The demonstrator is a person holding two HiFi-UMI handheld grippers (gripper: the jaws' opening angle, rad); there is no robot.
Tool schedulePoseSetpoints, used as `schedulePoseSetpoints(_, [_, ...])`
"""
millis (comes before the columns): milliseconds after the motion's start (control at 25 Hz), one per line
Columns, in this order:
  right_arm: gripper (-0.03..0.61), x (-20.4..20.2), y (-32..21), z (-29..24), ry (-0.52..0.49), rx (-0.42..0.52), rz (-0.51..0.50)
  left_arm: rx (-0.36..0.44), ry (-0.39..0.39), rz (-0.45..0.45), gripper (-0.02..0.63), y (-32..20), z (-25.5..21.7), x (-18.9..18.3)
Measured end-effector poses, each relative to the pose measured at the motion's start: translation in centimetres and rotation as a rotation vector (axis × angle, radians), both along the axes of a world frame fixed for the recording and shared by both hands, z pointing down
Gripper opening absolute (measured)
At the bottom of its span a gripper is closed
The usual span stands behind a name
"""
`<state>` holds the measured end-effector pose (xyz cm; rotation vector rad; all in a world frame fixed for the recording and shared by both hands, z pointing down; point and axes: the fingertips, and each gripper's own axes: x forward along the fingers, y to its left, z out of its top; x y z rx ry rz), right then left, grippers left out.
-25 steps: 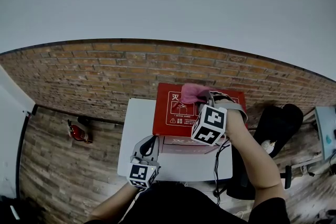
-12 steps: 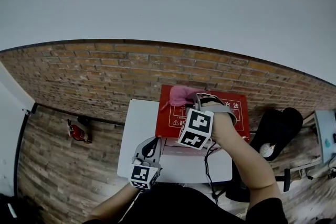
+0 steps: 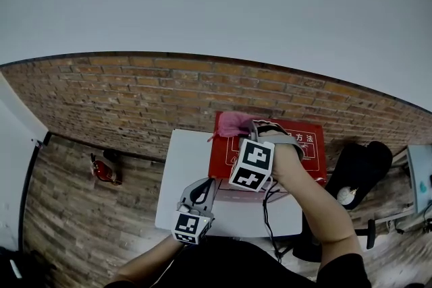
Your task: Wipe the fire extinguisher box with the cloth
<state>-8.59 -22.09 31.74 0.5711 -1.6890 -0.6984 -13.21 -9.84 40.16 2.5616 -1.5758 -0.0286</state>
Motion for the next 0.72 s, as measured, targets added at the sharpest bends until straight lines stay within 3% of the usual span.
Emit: schedulePoseSetpoints(720, [0.052,-1.6,0.8,0.0,0.024,0.020,-0.014,0.013,0.008,0.061,0.015,0.1,-0.3,0.1])
